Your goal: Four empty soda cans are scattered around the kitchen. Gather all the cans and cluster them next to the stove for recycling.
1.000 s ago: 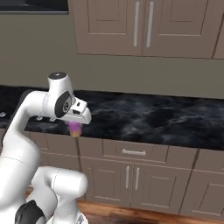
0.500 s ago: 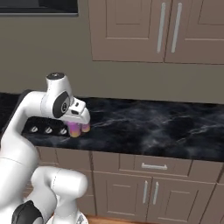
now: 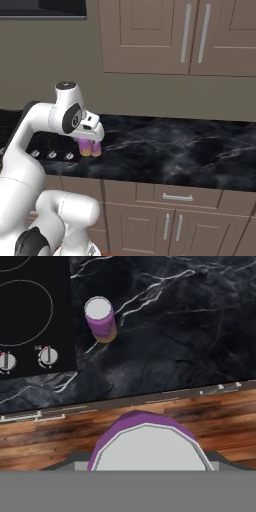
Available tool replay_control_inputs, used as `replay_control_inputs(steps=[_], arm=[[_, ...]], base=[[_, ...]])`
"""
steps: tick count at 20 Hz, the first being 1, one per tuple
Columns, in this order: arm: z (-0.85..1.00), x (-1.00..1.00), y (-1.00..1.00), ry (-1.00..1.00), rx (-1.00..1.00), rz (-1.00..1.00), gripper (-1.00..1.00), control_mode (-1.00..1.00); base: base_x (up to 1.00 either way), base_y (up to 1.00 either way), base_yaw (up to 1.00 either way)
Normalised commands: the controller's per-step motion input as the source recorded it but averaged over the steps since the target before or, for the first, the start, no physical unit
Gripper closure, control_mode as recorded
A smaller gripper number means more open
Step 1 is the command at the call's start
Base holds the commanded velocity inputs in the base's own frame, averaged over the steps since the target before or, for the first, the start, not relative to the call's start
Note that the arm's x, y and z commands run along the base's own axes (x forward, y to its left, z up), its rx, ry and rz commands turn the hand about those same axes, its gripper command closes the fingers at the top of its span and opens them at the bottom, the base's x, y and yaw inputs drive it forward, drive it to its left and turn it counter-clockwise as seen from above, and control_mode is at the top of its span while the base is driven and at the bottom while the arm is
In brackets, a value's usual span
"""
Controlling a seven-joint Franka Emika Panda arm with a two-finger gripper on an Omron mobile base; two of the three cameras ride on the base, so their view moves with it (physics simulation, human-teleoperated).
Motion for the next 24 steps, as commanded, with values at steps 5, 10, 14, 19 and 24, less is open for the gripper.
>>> replay_control_inputs(steps=[5, 10, 14, 19, 24], arm=[[0.0, 0.0, 0.0, 0.0, 0.0, 0.0, 1.0, 1.0], [0.0, 0.02, 0.05, 0.02, 0.0, 0.0, 1.0, -1.0], [-0.11, 0.1, 0.3, 0.05, -0.01, 0.0, 1.0, -1.0], [-0.11, 0.22, 0.17, 0.03, 0.0, 0.0, 1.0, -1.0], [-0.1, 0.2, 0.05, 0.0, 0.0, 0.0, 1.0, -1.0]], base=[[0.0, 0.28, 0.0], [0.02, 0.23, 0.0], [0.0, 0.0, 0.0], [0.0, 0.0, 0.0], [0.0, 0.0, 0.0]])
